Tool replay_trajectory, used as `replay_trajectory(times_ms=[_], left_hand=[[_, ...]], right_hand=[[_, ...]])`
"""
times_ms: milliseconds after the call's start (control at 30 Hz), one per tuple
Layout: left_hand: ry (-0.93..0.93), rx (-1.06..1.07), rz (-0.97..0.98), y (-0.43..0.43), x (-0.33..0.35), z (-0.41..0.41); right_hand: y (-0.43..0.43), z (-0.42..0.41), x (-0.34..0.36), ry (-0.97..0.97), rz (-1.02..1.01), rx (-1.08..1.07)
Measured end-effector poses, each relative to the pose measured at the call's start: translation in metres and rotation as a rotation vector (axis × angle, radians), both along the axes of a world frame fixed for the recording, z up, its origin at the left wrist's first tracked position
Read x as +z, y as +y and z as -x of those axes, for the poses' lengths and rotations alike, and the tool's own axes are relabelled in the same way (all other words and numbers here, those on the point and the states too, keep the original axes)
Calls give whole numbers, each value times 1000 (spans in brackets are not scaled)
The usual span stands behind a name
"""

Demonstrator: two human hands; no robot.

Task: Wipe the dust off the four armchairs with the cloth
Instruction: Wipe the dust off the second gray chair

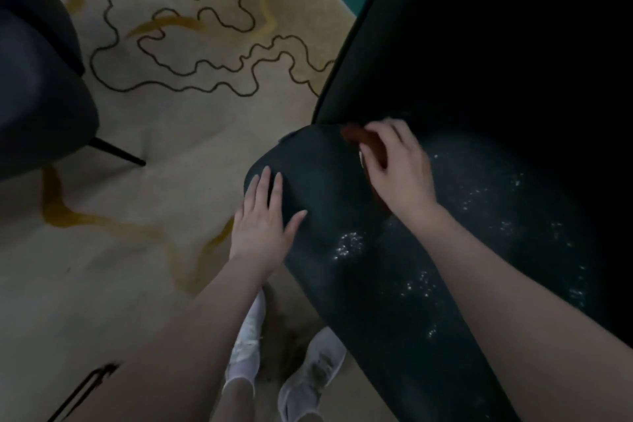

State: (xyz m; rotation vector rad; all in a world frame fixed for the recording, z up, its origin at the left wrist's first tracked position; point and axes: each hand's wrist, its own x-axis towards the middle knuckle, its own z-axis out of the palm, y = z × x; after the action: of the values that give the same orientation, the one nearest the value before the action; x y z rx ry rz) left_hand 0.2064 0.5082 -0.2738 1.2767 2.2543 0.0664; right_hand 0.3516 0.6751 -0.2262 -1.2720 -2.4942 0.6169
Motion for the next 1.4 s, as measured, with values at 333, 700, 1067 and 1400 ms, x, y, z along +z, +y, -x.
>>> replay_trajectory(times_ms=[333,700,1067,1400], left_hand=[[100,-30,-112,-12,-37,-2],[61,0,-224,-12,-40,-1],[12,-261,-143,81,-19,-16],[38,-259,-112,81,-18,-17]], right_hand=[[-38,-2,-49,-158,-201,498],[-25,-12,-50,-106,-163,288],[55,-32,-45,-153,-142,-295],[-2,-81,-35,-137,-60,17]])
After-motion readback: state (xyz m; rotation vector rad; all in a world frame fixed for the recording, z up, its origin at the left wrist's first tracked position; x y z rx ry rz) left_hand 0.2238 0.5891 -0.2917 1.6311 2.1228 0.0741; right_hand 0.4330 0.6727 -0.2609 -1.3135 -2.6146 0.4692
